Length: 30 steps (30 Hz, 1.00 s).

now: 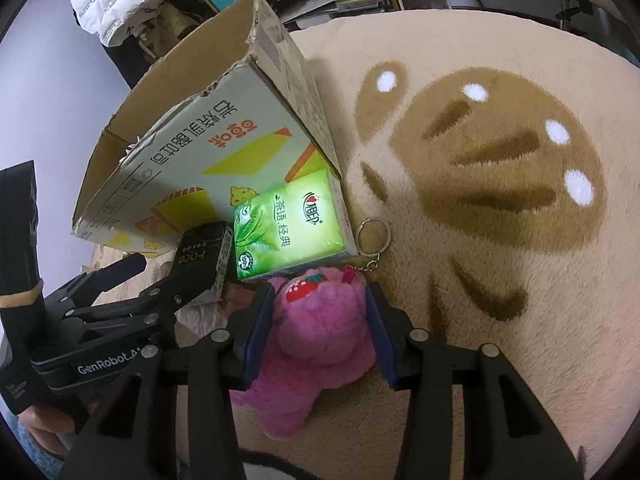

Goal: Organize soft objects
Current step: 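Close the right tool on the pink bear while the left tool grasps the black tissue pack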

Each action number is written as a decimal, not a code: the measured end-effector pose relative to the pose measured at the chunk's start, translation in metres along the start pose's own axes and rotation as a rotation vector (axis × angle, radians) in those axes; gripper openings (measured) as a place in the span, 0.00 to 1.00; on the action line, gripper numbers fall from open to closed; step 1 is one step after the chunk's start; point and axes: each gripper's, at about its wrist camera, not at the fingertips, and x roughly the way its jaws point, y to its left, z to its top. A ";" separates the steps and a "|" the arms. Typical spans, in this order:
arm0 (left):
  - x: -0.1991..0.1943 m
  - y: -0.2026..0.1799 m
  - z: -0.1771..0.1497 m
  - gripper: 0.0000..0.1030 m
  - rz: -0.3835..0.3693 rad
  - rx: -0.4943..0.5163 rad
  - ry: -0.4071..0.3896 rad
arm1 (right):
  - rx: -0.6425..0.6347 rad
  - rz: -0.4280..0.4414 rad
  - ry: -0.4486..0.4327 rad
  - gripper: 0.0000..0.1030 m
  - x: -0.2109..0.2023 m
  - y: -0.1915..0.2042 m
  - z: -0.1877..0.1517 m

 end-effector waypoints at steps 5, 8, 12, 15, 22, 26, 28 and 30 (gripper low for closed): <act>0.004 -0.009 0.001 0.91 -0.019 0.005 0.019 | 0.012 0.007 0.004 0.47 0.001 -0.001 -0.001; 0.005 -0.014 0.002 0.89 -0.024 0.011 0.027 | 0.017 0.010 0.006 0.47 0.001 -0.003 0.000; 0.003 -0.015 0.004 0.89 -0.032 0.007 0.024 | 0.018 0.011 0.003 0.47 0.001 -0.005 0.002; 0.005 -0.018 0.003 0.83 -0.035 0.008 0.033 | 0.004 0.003 -0.007 0.47 -0.001 -0.005 0.002; 0.013 -0.019 -0.004 0.53 -0.050 0.028 0.039 | 0.015 0.011 0.000 0.46 0.000 -0.006 0.003; 0.012 -0.018 -0.004 0.52 -0.065 0.017 0.030 | 0.025 0.021 0.027 0.47 0.004 -0.008 0.005; 0.008 -0.015 -0.004 0.52 -0.064 0.016 0.024 | 0.022 0.024 0.027 0.47 0.004 -0.007 0.004; 0.005 -0.014 -0.004 0.51 -0.066 0.010 0.012 | 0.010 0.022 0.020 0.43 0.003 -0.007 0.003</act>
